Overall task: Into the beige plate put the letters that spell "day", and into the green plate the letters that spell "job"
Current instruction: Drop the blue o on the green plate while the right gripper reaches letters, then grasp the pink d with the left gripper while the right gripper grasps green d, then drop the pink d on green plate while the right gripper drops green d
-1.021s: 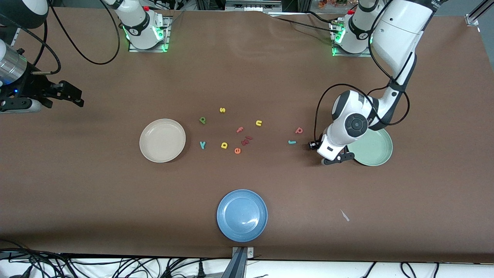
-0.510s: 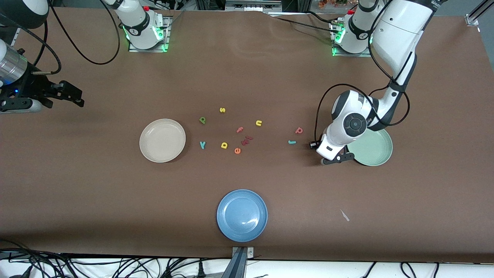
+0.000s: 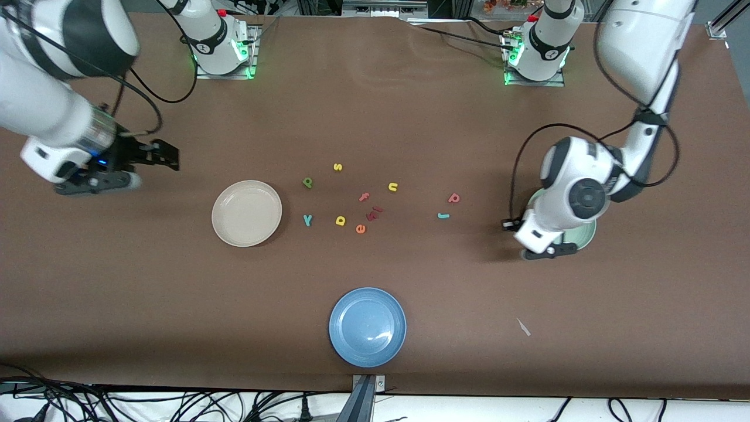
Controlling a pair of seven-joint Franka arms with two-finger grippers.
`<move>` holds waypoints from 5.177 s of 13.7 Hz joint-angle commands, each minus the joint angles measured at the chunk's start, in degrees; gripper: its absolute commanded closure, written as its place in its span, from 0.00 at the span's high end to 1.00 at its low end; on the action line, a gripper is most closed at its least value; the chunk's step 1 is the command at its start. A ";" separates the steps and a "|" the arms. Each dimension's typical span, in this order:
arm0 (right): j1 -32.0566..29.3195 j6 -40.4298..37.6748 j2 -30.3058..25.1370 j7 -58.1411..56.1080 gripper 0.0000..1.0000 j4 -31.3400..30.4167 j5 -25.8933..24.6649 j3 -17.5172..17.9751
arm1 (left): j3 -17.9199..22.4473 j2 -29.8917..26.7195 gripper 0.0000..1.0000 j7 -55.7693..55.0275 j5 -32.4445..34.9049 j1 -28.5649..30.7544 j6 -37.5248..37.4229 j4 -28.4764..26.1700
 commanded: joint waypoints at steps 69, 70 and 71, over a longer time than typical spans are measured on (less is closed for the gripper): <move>22.21 27.80 19.91 46.15 1.00 -14.04 1.42 -12.14 | -20.01 2.77 0.18 14.79 15.61 23.41 -10.07 0.15; 22.21 27.54 19.47 46.07 1.00 -13.26 1.42 -11.97 | -19.83 3.73 0.17 14.96 15.96 25.78 -10.24 -0.03; 22.21 26.84 18.94 45.98 1.00 -12.47 1.33 -10.92 | -19.83 4.70 0.17 14.97 16.14 27.63 -10.24 -0.12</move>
